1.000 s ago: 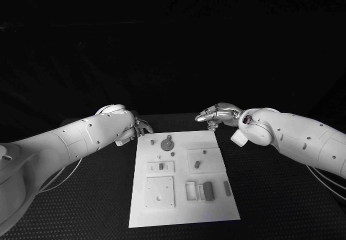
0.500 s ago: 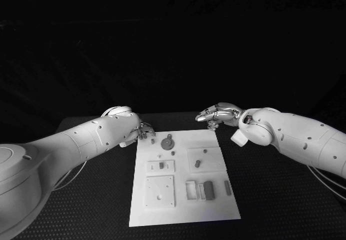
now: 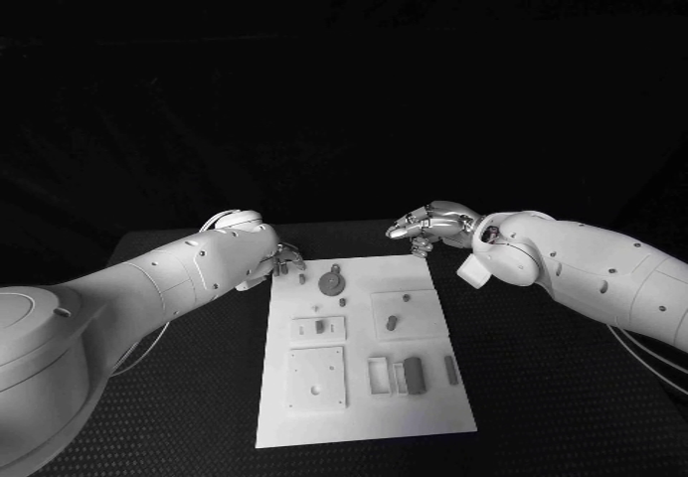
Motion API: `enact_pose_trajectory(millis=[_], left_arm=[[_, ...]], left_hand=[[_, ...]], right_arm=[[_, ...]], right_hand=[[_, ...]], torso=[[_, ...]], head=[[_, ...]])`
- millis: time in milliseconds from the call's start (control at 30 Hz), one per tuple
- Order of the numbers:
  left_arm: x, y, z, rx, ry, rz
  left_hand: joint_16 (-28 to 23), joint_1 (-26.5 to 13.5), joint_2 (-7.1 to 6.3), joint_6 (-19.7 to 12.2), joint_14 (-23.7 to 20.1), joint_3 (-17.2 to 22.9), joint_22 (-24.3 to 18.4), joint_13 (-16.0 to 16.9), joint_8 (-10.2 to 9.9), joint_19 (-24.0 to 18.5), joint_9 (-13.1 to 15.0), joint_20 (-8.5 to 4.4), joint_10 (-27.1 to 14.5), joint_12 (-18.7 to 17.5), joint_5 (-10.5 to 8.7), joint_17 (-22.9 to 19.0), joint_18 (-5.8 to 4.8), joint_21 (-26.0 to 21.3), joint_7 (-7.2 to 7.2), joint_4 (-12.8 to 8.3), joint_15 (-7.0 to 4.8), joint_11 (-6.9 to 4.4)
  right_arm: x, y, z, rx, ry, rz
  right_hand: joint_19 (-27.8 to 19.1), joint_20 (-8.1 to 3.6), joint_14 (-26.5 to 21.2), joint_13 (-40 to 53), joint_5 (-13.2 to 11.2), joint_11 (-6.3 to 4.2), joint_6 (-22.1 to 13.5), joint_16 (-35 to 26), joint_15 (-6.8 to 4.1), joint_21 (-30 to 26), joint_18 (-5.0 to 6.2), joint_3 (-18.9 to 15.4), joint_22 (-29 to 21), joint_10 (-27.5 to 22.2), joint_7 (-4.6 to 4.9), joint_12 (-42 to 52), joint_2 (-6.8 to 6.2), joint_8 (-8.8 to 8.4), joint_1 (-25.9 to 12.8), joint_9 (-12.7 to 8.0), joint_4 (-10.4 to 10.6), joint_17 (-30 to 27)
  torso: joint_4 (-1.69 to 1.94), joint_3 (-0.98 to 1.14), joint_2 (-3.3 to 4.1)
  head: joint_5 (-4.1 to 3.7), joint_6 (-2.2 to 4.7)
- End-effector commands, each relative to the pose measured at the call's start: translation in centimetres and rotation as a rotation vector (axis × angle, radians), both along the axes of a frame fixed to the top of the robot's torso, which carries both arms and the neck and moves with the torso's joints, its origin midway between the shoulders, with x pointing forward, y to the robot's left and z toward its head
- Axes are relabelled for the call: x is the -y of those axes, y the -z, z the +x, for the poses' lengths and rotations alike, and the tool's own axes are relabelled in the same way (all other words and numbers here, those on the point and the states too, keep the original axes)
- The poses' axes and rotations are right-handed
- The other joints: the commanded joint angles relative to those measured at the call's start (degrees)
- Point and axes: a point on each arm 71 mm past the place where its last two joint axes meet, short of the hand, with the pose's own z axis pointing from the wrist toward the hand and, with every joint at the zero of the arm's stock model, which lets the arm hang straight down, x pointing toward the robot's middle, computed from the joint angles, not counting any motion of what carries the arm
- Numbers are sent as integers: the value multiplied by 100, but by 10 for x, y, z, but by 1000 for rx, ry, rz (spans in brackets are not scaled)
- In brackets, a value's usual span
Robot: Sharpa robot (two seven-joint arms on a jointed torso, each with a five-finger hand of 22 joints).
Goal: Assemble the parts on the task board
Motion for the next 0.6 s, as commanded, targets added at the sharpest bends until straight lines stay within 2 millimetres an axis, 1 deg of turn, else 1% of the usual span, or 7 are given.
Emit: enact_pose_trajectory(millis=[33,233,300,333,433,600], left_arm=[[6,4,-2,-17,32,5],[5,8,-3,-28,32,-10],[4,9,-3,-29,28,-15],[4,9,-3,-28,26,-17],[4,8,-3,-20,24,-20],[7,9,-3,-27,31,-28]], left_hand=[[22,-26,57,44,14,18,106,8,37,42,-1,0,24,31,-35,9,-55,2,-12,20,-35,-18],[26,-2,67,47,17,27,109,9,40,46,-2,-2,26,35,-32,10,-56,3,-14,3,-38,-20],[26,2,71,48,18,29,109,9,40,47,-2,-2,26,36,-28,10,-57,3,-15,1,-39,-20],[27,3,71,48,19,29,110,9,40,47,-2,-2,26,36,-28,10,-57,3,-15,0,-39,-20],[27,4,73,48,19,30,110,9,41,48,-2,-2,26,37,-26,10,-57,3,-15,-1,-39,-20],[28,10,76,50,20,32,111,10,42,50,-2,-3,28,38,-22,10,-58,3,-15,-6,-40,-21]], right_arm=[[-2,0,0,4,-10,-1],[-5,0,0,3,-14,0],[-4,0,0,2,-14,0],[-4,0,0,2,-14,-1],[-4,0,0,2,-13,-1],[-5,0,0,2,-15,0]], right_hand=[[-13,17,-21,-10,34,18,-3,38,-35,-27,70,-11,-8,-41,38,22,17,-28,-53,-6,16,-6],[-12,16,-20,-11,34,18,-3,39,-35,-27,70,-9,-8,-41,38,23,17,-28,-54,-6,16,-6],[-12,16,-20,-12,34,18,-3,39,-35,-27,70,-8,-8,-41,38,23,17,-28,-54,-6,16,-6],[-12,16,-20,-12,34,18,-3,39,-35,-27,70,-8,-8,-41,38,23,18,-28,-55,-6,16,-6],[-12,16,-20,-12,34,18,-3,40,-35,-27,70,-8,-8,-40,38,24,17,-28,-56,-6,16,-7],[-11,16,-20,-13,34,18,-3,41,-35,-26,70,-7,-8,-40,38,25,16,-28,-57,-6,16,-7]], torso=[[6,2,-5],[1,-4,8],[-1,-3,9],[-1,2,3],[11,5,-4],[12,3,-4]], head=[[-10,-13],[-33,-26],[-33,-39],[-32,-45],[-44,-54],[-47,-63]])
